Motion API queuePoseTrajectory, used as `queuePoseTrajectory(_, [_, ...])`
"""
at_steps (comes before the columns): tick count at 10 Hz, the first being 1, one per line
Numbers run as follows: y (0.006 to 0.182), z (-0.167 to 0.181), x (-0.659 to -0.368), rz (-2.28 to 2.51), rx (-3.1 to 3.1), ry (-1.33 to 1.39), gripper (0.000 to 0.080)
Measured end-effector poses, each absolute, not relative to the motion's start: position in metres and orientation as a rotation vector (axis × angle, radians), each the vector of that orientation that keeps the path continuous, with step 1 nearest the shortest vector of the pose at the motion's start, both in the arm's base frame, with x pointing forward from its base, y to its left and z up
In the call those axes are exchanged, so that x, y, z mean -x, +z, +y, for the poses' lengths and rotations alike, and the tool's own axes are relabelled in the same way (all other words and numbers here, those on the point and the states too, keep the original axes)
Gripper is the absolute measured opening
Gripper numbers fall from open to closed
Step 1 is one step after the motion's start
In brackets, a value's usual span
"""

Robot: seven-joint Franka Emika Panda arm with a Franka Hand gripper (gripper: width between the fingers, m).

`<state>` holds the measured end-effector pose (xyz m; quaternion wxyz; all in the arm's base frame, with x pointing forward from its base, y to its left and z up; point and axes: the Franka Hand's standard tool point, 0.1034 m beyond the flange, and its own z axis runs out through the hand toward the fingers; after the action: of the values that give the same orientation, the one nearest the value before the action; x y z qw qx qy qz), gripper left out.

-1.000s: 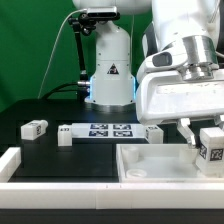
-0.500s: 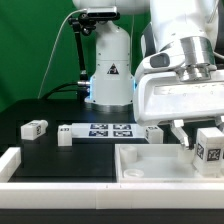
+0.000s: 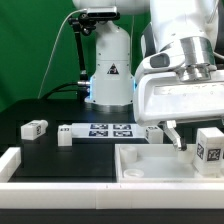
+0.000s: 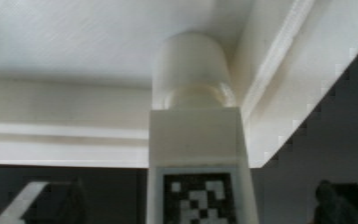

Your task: Assemble one leg

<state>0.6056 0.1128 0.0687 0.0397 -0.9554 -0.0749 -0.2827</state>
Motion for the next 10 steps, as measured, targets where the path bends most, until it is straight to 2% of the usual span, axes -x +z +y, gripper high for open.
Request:
queuePoseTrajectory(1, [0.069,0.113,-0.606,-0.230,2.928,-0.864,0.0649])
queuePoseTrajectory(3, [0.087,0.115,-0.609,-0.232,2.933,-0.827,0.0649])
queuePoseTrajectory(6, [0.098,0.115,-0.615,-0.232,2.949,-0.727,0.0649])
queuePoseTrajectory(8, [0.090,0.112,-0.614,-0.236,2.986,-0.447,0.0649])
queuePoseTrajectory(9, [0.094,0.110,-0.620,-0.234,2.990,-0.388,0.0649])
queuePoseTrajectory(10, [0.091,0.108,-0.614,-0.239,2.996,-0.222,0.0649])
